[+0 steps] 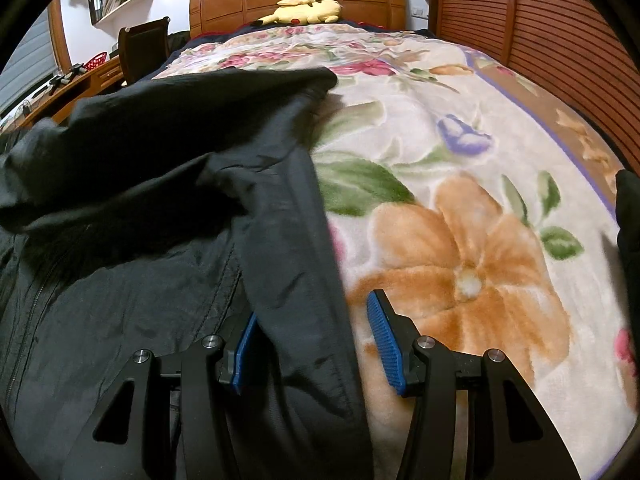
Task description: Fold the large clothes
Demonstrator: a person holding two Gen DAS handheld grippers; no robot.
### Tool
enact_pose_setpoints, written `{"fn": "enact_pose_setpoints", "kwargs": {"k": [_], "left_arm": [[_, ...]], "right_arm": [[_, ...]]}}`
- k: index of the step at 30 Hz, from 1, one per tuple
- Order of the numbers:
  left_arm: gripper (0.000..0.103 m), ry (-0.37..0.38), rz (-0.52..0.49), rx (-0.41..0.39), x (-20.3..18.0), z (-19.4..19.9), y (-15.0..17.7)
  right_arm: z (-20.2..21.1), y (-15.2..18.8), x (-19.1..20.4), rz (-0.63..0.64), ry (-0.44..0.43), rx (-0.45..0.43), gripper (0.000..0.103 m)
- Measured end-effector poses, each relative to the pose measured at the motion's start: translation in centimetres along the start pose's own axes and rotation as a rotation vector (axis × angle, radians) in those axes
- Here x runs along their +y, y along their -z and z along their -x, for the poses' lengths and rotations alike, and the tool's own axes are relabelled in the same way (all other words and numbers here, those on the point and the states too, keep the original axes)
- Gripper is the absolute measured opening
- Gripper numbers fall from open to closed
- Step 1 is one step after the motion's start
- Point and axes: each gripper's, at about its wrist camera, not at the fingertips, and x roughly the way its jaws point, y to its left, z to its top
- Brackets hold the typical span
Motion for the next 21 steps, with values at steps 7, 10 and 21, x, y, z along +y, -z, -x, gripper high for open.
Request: {"fn": "enact_pose_setpoints", "kwargs": {"k": [7,10,21], "left_arm": [[0.028,0.079,-0.065,0.094,-1.8,1.5,4.4],[0.041,0.093,-0.075,0.063,-2.0,2.7,4.5],[0.079,0.11,-0.027,-0.056,1.3,4.7,1.0]], "right_arm": [[0.0,0.1,0.0,-0.004,-0.001,0.0,0.053],[0.0,0.1,0.1,-0.004,0.0,0.0,0.053],[0.0,0.1,0.1,-0.003,0.003,-0.001,0.053]]}}
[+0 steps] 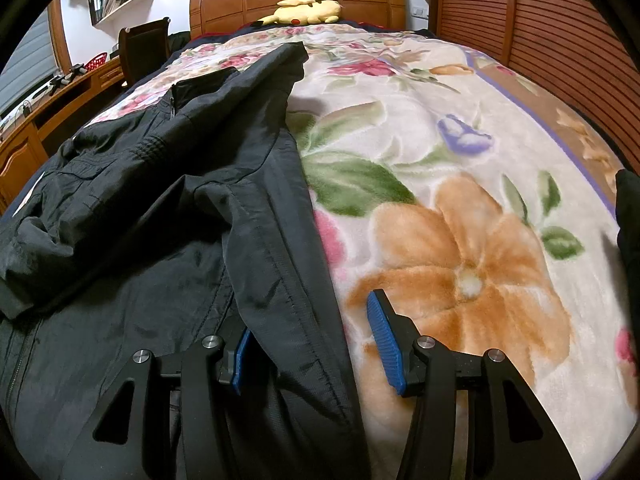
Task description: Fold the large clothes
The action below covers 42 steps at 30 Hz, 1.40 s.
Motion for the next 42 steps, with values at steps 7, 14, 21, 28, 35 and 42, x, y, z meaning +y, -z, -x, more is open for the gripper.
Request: {"fn": "enact_pose_setpoints", "kwargs": {"k": [7,14,21,28,35,42], "left_arm": [[0.079,0.033,-0.024,0.158,0.7,-5.5,0.3],[0.079,0.071,-0.042,0.356,-0.2,-12.1,2.8],[0.073,0.167,-0.039,0.463,-1.3,-15.2,3.4],[0.019,0.16,-0.084,0.421,-1.1,-12.9,3.3],[0.01,0.021,-0.054,0.137,0.6,-5.9,1.9],[0.009,-0.036,0.067,0.031,3.7,-3.1,2.3]], "right_arm": [[0.0,0.0,0.0,-0.001,0.0,0.0,0.053],[0.0,0.0,0.0,-0.002,0.0,0.0,0.053],[0.0,0.0,0.0,-0.003,0.0,-0.001,0.053],[0.7,-0.1,0.7,0.018,-0.008,-0.022,0.053],[4.3,-0.6,3.5,0.16,-0.022,-0.101,0.053],[4.5,-2.9,9.5,0.299,-0.127,-0.097,0.053]]}}
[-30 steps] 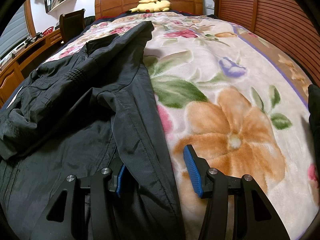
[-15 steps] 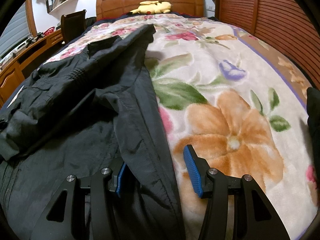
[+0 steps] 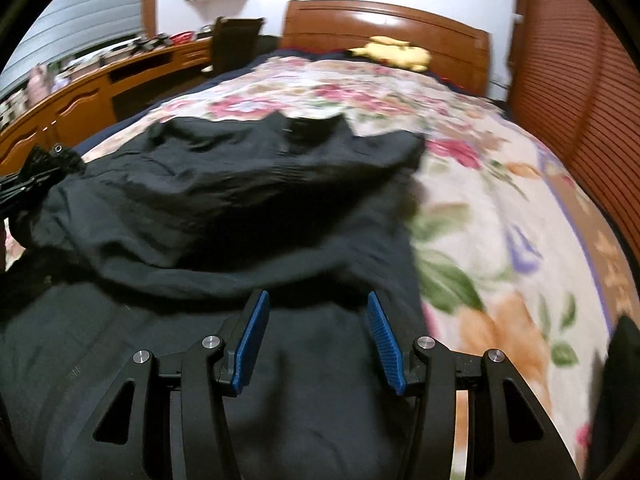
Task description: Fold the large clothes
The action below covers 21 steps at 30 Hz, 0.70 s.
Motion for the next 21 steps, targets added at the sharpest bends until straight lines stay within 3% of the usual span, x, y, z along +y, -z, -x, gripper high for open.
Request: {"fn": "enact_pose_setpoints", "kwargs": {"k": [7,11,13,15,16,18,21], "left_arm": [[0.009,0.046,0.014,0.064,0.2,0.8,2.1],[0.01,0.056,-0.009,0.068,-0.7,1.6,2.2],[0.018,0.058,-0.018,0.06,-0.8,2.1,2.3],[0.044,0.063,-0.033,0.04,-1.1,2.8,2.3],[0.05,0.065,-0.039,0.031,-1.1,3.0,2.4],[0.072,0.072,-0.044,0.023,-1.2,3.3,2.4],[0.081,0.073,-0.052,0.012,-1.6,3.7,2.5]], "right_arm": [[-6.3,-5.4,4.2,0.079,-0.05,0.039,0.048],[-11.2,-7.0,3.7,0.052,0.105,0.123,0.048],[-12.3,-7.2,2.5,0.005,0.114,0.148,0.048],[-12.0,-7.4,1.6,-0.02,0.133,0.135,0.048],[-11.4,-7.3,0.9,-0.026,0.148,0.123,0.048],[-10.2,-6.8,-0.5,-0.057,0.165,0.107,0.052],[-9.7,-5.9,-2.9,-0.129,0.154,0.126,0.052]]}}
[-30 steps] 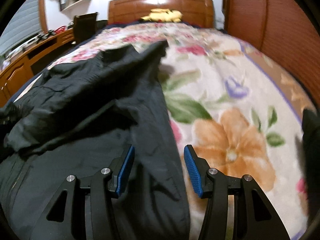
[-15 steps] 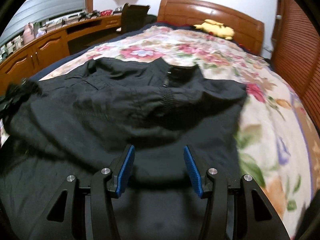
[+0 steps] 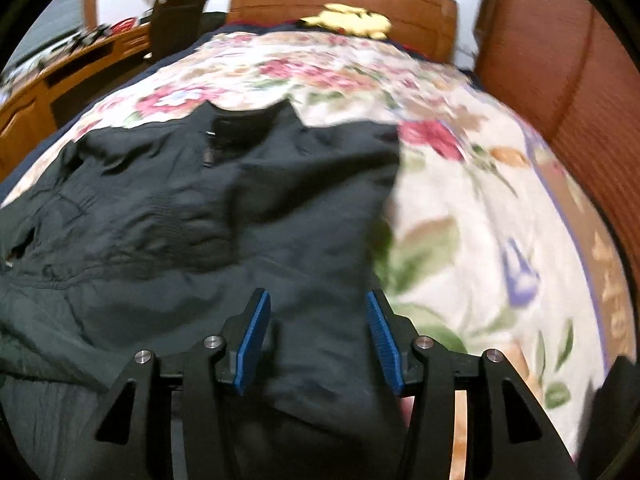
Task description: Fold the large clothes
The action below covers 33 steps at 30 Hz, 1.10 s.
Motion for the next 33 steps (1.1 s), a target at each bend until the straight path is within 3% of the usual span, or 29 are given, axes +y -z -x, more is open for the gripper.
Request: {"fn": "enact_pose_setpoints", "kwargs": {"k": [8,10,12,15,18,20,22,26,33], "left_arm": [[0.081,-0.009,-0.029,-0.006,-0.9,-0.1,0.1],[0.081,-0.011,-0.029,0.0,-1.0,-0.3,0.1],[0.081,-0.012,-0.032,0.005,-1.2,-0.5,0.2],[0.081,-0.012,-0.035,0.01,-1.3,-0.7,0.4],[0.081,-0.007,-0.036,0.017,-1.5,-0.9,0.5],[0.081,-0.008,-0.041,0.015,-1.6,-0.8,0.5],[0.081,-0.01,-0.046,0.007,-1.7,-0.5,0.5],[0.081,-0.007,-0.03,-0.002,-1.7,0.1,0.3],[0.081,-0.014,-0.027,-0.012,-2.0,1.8,0.4]], "right_arm": [[-2.4,0.6,-1.6,-0.079,-0.092,0.052,0.052],[-3.2,0.2,-1.6,-0.062,-0.099,0.054,0.04],[-3.6,-0.3,-1.6,-0.035,-0.119,0.055,0.012],[-3.5,-1.2,-2.8,0.02,-0.08,0.033,0.005],[-3.1,-1.3,-6.5,-0.052,0.091,0.013,0.003],[-3.1,-1.4,-9.5,-0.125,0.208,0.008,0.004],[-2.9,-1.0,-11.2,-0.152,0.157,-0.007,0.005],[-1.2,0.0,-11.4,-0.136,0.147,-0.054,0.045],[4.6,3.2,-9.4,-0.073,0.061,-0.124,0.049]]}}
